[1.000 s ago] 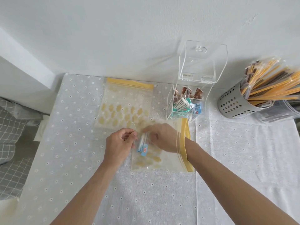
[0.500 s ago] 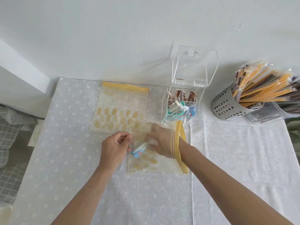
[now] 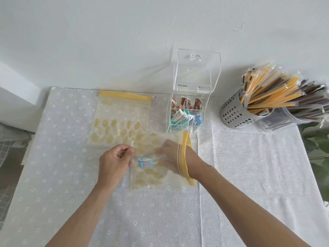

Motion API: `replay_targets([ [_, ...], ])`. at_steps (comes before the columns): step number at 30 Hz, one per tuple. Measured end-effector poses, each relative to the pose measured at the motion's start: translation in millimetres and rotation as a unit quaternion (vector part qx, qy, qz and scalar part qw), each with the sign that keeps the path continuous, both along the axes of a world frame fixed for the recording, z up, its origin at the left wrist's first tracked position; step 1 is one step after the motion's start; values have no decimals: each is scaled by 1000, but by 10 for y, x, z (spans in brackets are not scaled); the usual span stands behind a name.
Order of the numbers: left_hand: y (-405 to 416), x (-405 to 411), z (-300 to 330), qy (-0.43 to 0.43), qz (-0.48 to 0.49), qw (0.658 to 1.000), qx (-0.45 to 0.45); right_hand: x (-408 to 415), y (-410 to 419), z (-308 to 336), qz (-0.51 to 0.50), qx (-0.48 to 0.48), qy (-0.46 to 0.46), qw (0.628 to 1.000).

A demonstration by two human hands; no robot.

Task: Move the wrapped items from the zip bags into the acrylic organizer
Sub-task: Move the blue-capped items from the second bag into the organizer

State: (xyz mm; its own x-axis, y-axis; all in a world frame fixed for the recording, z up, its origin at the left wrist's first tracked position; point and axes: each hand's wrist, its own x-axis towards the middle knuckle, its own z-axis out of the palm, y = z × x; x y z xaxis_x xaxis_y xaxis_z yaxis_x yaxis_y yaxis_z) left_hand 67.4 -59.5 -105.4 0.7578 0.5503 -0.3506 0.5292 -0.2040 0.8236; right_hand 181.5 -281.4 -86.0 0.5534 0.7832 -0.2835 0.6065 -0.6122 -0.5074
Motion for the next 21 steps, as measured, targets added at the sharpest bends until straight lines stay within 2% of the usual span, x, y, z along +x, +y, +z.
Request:
replay_targets([
  [6,-5,-7,4,-4,-1,1000,-4,-25,-104,-89,-13,38,-11,999],
  [10,-5,-16,5,-5,-4,1000,-4,-42,-342,19,-63,82,45,994],
  [21,-10,-14,13,-11,-2,1000,-13,233,-980,820,-225,126,-20,966],
])
